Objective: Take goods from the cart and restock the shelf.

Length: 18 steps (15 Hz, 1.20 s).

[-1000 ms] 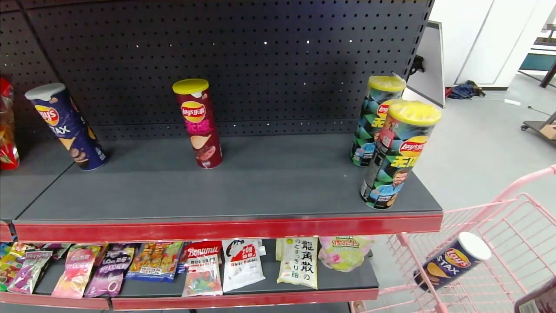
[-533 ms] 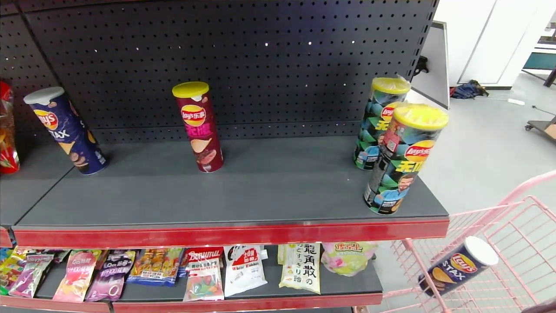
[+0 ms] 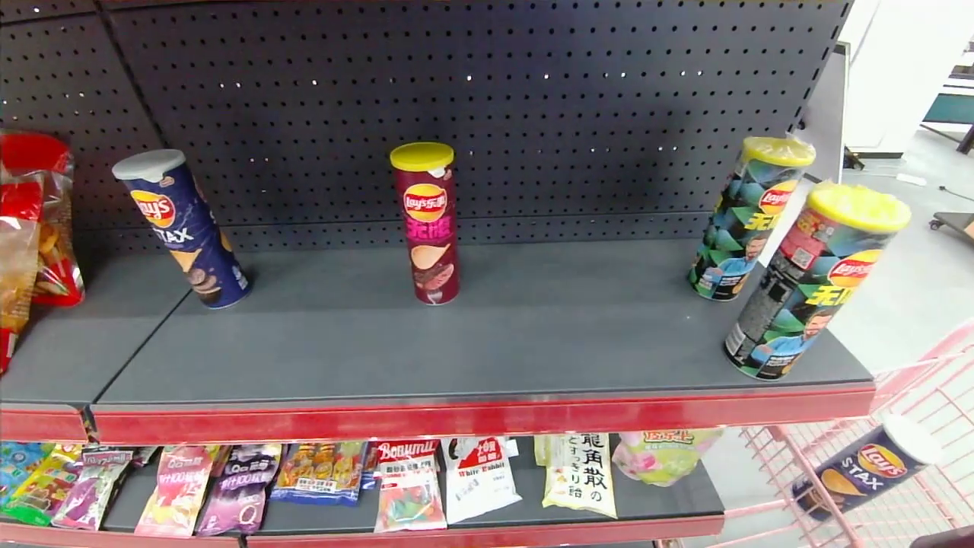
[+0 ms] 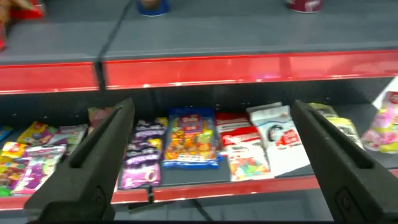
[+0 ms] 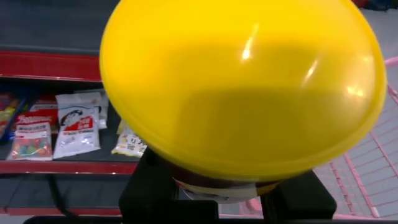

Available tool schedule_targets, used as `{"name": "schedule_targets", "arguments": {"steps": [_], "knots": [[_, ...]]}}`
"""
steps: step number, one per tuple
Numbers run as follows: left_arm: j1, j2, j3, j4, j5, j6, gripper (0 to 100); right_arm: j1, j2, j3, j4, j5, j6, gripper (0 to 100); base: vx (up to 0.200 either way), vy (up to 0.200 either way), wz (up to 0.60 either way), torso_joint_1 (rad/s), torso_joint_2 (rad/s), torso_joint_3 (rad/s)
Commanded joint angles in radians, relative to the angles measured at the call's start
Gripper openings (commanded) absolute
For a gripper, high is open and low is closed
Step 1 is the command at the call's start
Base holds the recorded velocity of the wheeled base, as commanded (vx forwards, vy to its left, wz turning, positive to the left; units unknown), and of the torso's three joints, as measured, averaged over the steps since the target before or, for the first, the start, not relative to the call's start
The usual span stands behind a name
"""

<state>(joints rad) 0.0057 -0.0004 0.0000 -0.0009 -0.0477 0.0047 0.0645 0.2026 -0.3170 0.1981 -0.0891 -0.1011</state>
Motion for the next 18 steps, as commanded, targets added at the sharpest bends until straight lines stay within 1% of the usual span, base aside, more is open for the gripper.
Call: {"name": "schedule_targets", "arguments": {"steps": [1,2,3,5,9,12,18], "knots": [[0.000,0.000,0.000,0.001,0.000,0.000,100,0.005,-0.003,-0.002,0.003,0.032,0.001,0,0.000,0.200,0.00,0.002,0.01,0.002],[0.000,0.000,0.000,-0.001,0.000,0.000,100,0.008,-0.005,-0.001,0.003,0.080,0.001,0,0.000,0.200,0.00,0.002,0.01,0.002],[0.000,0.000,0.000,0.001,0.000,0.000,100,0.006,-0.005,0.001,0.003,0.100,0.001,0,0.000,0.200,0.00,-0.002,0.00,0.002],[0.000,0.000,0.000,0.001,0.000,0.000,100,0.008,-0.006,0.007,0.003,0.104,0.000,0,0.000,0.200,0.00,0.005,0.00,0.002],[0.000,0.000,0.000,0.001,0.000,0.000,100,0.008,-0.011,0.012,0.004,0.104,0.000,0,0.000,0.000,0.00,0.000,0.00,0.000],[0.000,0.000,0.000,-0.001,0.000,0.005,100,0.008,-0.014,0.022,0.003,0.104,0.000,0,0.200,0.000,0.00,0.001,0.00,0.004],[0.000,0.000,0.000,0.001,0.000,0.000,100,0.009,-0.032,0.035,0.004,0.104,0.000,0,0.000,0.000,0.00,0.000,0.00,0.000]]}}
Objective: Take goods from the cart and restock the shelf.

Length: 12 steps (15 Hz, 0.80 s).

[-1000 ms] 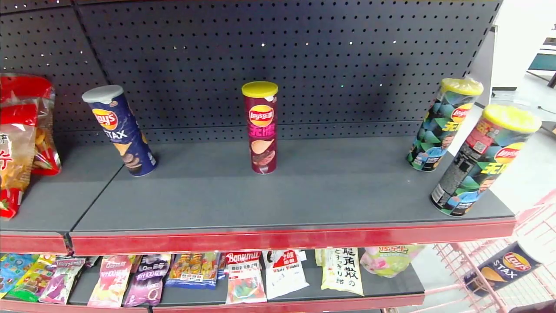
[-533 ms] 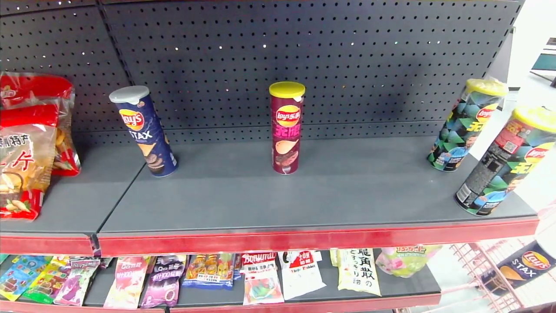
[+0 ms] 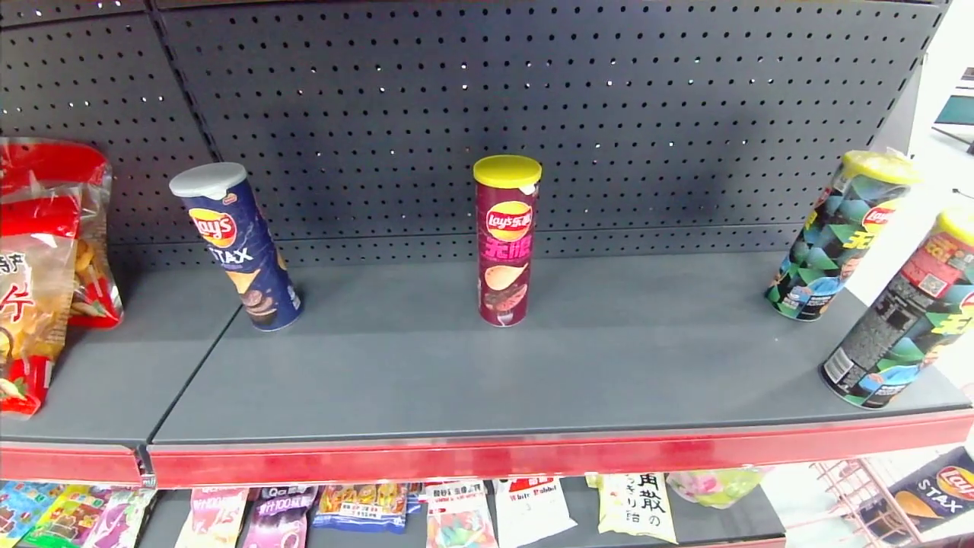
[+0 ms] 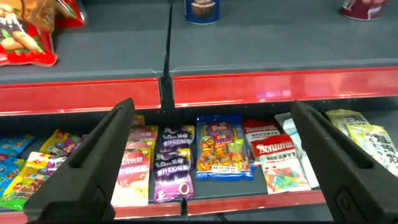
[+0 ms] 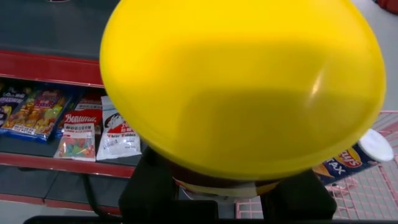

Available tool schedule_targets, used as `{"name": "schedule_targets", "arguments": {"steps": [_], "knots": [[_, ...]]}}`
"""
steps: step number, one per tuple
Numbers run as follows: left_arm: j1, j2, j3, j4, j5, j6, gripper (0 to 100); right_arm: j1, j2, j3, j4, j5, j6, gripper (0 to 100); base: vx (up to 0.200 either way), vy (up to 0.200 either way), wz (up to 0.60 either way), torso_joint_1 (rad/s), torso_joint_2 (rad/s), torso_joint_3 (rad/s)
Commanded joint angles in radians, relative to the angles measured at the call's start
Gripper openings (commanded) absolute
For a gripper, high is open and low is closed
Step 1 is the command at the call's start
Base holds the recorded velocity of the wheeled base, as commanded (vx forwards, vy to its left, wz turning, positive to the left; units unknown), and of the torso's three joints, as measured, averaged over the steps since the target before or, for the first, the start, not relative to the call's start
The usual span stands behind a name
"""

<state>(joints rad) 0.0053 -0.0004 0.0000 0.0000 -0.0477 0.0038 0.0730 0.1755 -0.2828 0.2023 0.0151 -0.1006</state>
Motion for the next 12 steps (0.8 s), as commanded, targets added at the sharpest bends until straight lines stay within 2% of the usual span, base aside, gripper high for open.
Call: {"name": "schedule_targets", "arguments": {"steps": [1,5,6,8,10,11,12], "knots": [[0.001,0.000,0.000,0.000,0.000,-0.001,100,0.002,-0.007,0.005,0.000,0.002,0.001,0,0.000,0.000,0.00,0.000,0.00,0.000],[-0.004,0.016,-0.002,0.000,-0.004,0.007,100,0.007,-0.056,0.028,0.002,0.049,0.001,0,0.000,0.000,0.00,0.000,0.00,0.000],[-0.004,0.011,-0.002,-0.003,-0.034,0.007,100,0.007,-0.057,0.033,0.000,0.049,0.002,0,0.000,0.000,0.00,0.000,0.00,0.000],[-0.004,0.010,-0.002,-0.005,-0.060,0.039,100,0.007,-0.044,0.039,0.002,0.049,0.002,0,0.000,0.000,0.00,0.000,0.00,0.000],[-0.004,0.010,-0.002,-0.006,-0.063,0.039,100,0.005,-0.021,0.047,0.002,0.048,0.004,0,0.000,0.000,0.00,0.000,0.00,0.000],[-0.013,0.036,-0.075,-0.023,-0.095,0.002,100,0.005,0.002,0.042,0.000,0.049,0.004,0,0.000,0.000,0.00,0.000,0.00,0.000],[-0.048,0.255,-0.284,-0.025,-0.126,-0.076,100,0.007,0.030,0.030,-0.004,0.051,0.002,0,0.000,0.000,0.00,0.000,0.00,0.000]]}}
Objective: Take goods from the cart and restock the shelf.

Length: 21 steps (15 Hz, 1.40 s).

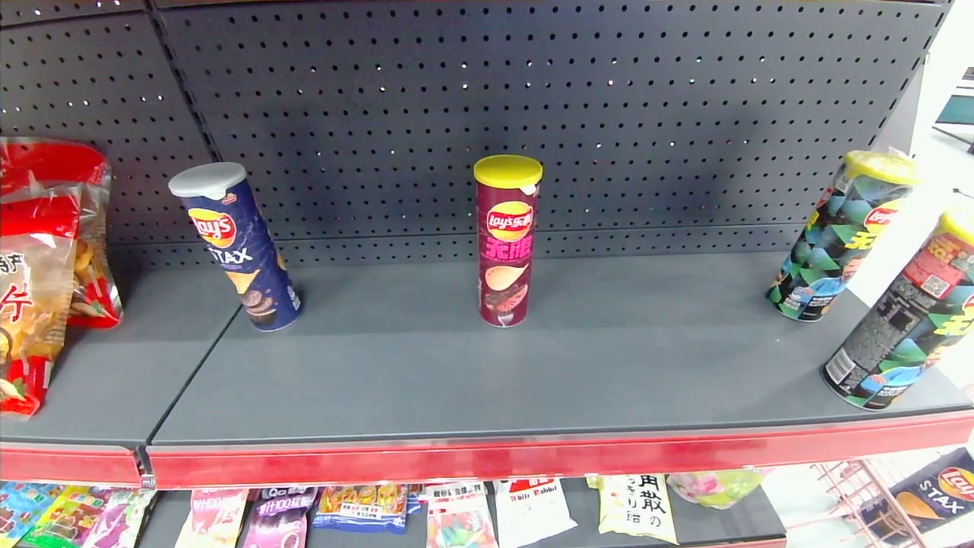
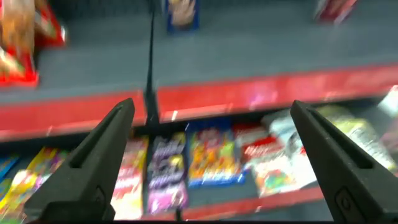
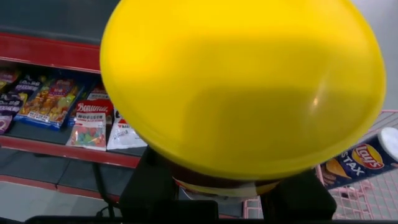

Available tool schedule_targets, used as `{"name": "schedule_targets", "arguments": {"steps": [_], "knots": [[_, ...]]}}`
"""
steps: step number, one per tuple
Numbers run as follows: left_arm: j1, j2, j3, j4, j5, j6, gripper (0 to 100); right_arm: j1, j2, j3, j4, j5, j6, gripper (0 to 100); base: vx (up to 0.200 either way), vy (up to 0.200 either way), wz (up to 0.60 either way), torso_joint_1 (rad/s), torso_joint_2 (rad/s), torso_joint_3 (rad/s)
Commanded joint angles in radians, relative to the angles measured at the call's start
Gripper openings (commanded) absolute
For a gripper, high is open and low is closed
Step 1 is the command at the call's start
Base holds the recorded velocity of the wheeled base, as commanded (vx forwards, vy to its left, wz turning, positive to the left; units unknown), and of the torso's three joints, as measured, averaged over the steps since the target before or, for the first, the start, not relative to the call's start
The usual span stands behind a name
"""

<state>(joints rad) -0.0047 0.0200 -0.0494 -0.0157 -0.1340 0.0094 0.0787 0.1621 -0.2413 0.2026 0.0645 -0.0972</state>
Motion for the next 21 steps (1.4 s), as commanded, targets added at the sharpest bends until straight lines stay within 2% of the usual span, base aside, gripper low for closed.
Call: {"name": "schedule_targets", "arguments": {"steps": [1,2,4,5,6,7,8,9,10,12,16,21], "knots": [[-0.049,0.399,-0.374,-0.015,-0.067,-0.111,100,0.001,0.060,-0.021,-0.008,0.001,0.001,0,0.000,0.000,0.00,0.000,0.00,0.000],[-0.080,0.489,-0.432,-0.016,-0.131,-0.103,100,0.001,0.046,-0.018,-0.008,0.001,0.001,0,0.000,0.000,0.00,0.000,0.00,0.000],[-0.144,0.620,-0.435,-0.027,-0.308,0.024,100,0.001,0.034,-0.012,-0.005,0.035,0.007,0,0.000,0.000,0.00,0.000,0.00,0.000],[-0.155,0.673,-0.449,-0.036,-0.341,0.037,100,0.000,0.031,-0.010,-0.005,0.040,0.013,0,0.000,0.000,0.00,0.000,0.00,0.000],[-0.172,0.856,-0.515,-0.125,-0.409,0.049,100,0.001,0.030,-0.007,-0.006,0.040,0.017,0,0.000,0.000,0.00,0.000,0.00,0.000],[-0.210,0.934,-0.532,-0.182,-0.437,0.052,100,0.001,0.025,-0.006,-0.005,0.040,0.019,0,0.000,0.000,0.00,0.000,0.00,0.000],[-0.276,1.075,-0.563,-0.286,-0.464,0.049,100,0.001,0.022,0.004,-0.003,0.040,0.019,0,0.000,0.000,0.00,0.000,0.00,0.000],[-0.296,1.135,-0.570,-0.331,-0.473,0.050,100,0.001,0.023,0.007,-0.003,0.041,0.021,0,0.000,0.000,0.00,0.000,0.00,0.000],[-0.348,1.247,-0.606,-0.395,-0.509,0.049,100,0.001,0.023,0.013,-0.002,0.041,0.022,0,0.000,0.000,0.00,0.000,0.00,0.000],[-0.376,1.377,-0.681,-0.425,-0.523,0.054,100,0.001,0.019,0.022,-0.006,0.040,0.022,0,0.000,0.000,0.00,0.000,0.00,0.000],[-0.376,1.640,-0.874,-0.518,-0.561,0.098,100,0.000,0.014,0.019,-0.008,0.035,0.024,0,0.000,0.000,0.00,0.000,0.00,0.000],[-0.370,1.784,-1.040,-0.523,-0.587,0.130,100,0.000,0.019,0.019,-0.006,0.032,0.024,0,0.000,0.000,0.00,0.000,0.00,0.000]]}}
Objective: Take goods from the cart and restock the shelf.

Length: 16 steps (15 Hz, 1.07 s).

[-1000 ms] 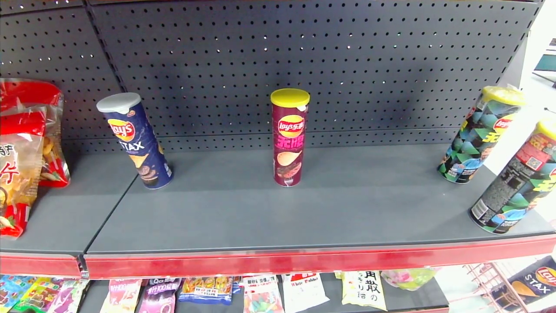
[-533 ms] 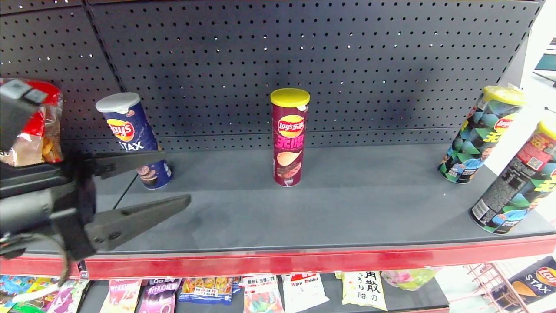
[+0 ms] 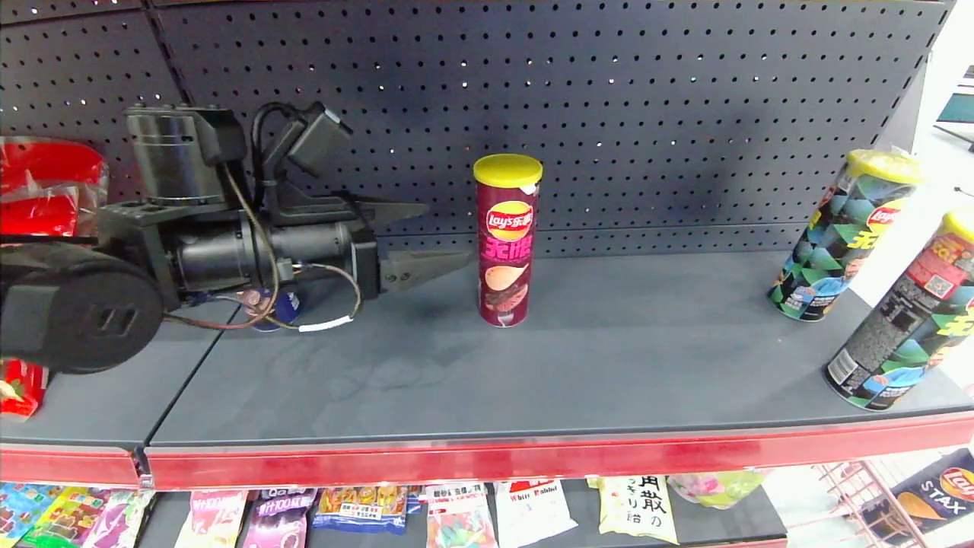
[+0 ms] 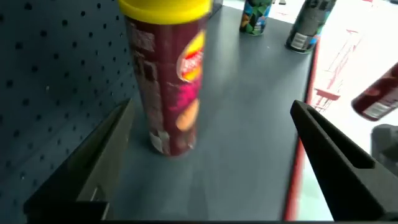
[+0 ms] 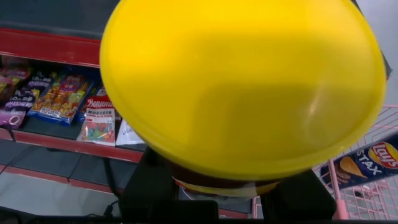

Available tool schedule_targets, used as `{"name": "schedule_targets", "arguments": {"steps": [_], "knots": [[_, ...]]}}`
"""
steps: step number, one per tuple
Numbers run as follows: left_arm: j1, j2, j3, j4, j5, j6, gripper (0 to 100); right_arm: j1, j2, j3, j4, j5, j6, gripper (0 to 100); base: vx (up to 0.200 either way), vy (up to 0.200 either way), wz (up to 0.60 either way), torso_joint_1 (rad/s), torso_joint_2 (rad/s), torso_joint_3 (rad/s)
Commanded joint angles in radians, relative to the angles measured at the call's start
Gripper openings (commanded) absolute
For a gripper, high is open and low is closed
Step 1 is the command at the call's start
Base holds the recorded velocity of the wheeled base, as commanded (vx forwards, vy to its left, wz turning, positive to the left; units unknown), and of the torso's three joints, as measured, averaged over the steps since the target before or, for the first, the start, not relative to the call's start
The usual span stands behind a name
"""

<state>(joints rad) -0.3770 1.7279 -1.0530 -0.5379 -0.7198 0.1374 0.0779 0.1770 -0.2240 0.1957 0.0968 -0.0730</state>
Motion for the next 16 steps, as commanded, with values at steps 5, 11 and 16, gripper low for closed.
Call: {"name": "schedule_targets", "arguments": {"steps": [5,11,16], "knots": [[0.003,0.183,-0.188,0.001,-0.063,0.005,100,0.000,0.007,0.002,0.004,0.004,-0.001,0,0.000,0.000,0.00,0.000,0.00,0.000],[-0.002,0.268,-0.291,-0.001,-0.109,0.005,100,0.000,0.007,0.002,0.005,0.003,-0.001,0,0.000,0.000,0.00,0.000,0.00,0.000],[-0.031,0.340,-0.386,0.001,-0.113,0.005,100,0.000,0.007,0.003,0.005,0.001,-0.001,0,0.000,0.000,0.00,0.000,0.00,0.000]]}}
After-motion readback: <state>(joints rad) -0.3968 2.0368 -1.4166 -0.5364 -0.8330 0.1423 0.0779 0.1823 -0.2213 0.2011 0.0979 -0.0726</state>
